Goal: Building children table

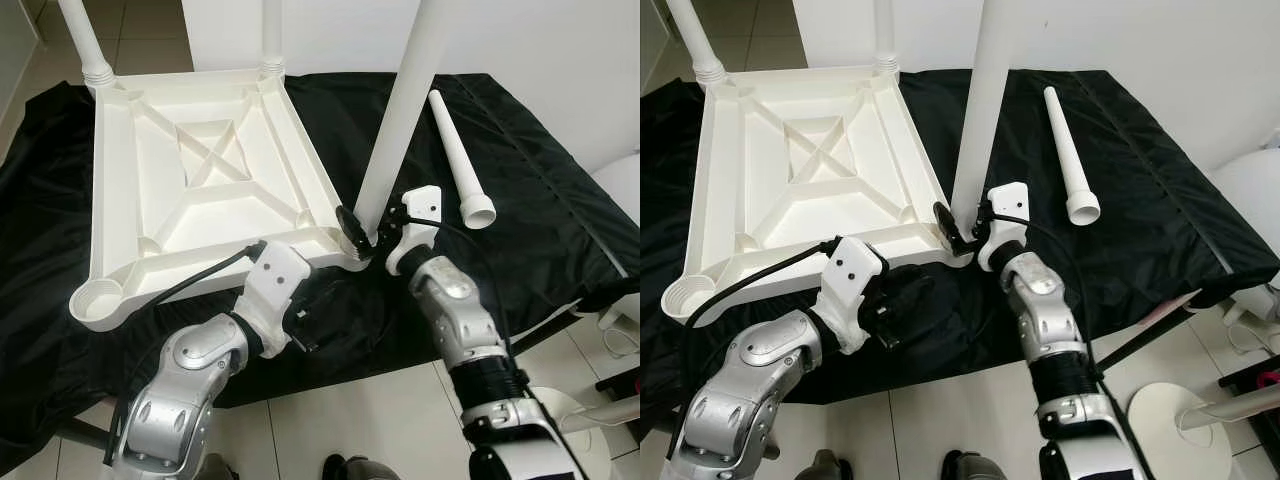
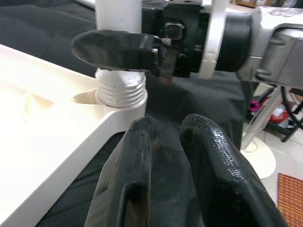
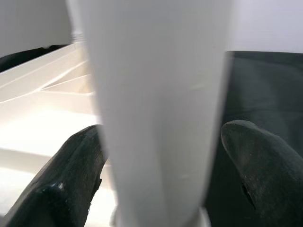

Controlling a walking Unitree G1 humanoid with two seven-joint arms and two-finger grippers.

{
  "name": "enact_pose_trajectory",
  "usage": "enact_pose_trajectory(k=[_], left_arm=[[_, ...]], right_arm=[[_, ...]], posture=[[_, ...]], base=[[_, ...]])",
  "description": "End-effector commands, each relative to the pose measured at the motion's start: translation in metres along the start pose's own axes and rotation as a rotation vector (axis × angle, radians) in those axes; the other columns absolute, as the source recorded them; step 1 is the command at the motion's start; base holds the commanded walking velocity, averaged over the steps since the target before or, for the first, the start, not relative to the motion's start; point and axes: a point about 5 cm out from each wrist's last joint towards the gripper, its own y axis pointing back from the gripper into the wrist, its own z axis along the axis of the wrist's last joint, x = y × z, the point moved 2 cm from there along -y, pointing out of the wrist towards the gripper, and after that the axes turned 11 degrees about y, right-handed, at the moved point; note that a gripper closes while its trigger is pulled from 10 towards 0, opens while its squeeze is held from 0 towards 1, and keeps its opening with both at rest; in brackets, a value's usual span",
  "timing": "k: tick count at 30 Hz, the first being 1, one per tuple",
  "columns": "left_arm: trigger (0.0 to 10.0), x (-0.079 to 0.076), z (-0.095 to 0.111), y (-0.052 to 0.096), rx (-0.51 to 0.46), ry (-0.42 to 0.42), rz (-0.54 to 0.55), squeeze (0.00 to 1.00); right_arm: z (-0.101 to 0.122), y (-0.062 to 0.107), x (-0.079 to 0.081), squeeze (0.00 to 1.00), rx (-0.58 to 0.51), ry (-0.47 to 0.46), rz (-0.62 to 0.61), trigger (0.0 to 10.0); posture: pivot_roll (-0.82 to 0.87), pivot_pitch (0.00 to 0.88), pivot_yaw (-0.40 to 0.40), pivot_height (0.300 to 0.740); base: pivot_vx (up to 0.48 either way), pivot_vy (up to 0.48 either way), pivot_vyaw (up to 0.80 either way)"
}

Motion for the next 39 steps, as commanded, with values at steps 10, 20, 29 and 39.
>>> enact_pose_trajectory(k=[10,20,29,39], left_arm=[[10.0,0.008,0.004,-0.002,-0.021,-0.011,0.077,0.00],[10.0,0.008,0.006,-0.004,-0.030,-0.014,0.081,0.00],[10.0,0.006,0.005,-0.008,-0.032,-0.013,0.061,0.00],[10.0,0.004,0.001,-0.006,-0.026,-0.005,0.067,0.00]], right_arm=[[-0.017,-0.013,0.007,0.00,0.056,0.053,0.261,6.0],[-0.031,-0.010,0.001,0.00,0.100,0.026,0.260,0.0],[-0.039,-0.006,0.001,0.00,0.107,-0.001,0.231,7.7],[-0.037,-0.014,-0.003,0.00,0.180,0.022,0.022,10.0]], posture=[[0.04,0.110,-0.034,0.740],[0.04,0.107,-0.038,0.740],[0.03,0.084,-0.031,0.740],[0.03,0.094,-0.043,0.740]], base=[[0.000,0.000,0.00],[0.000,0.000,0.00],[0.000,0.000,0.00],[0.000,0.000,0.00]])
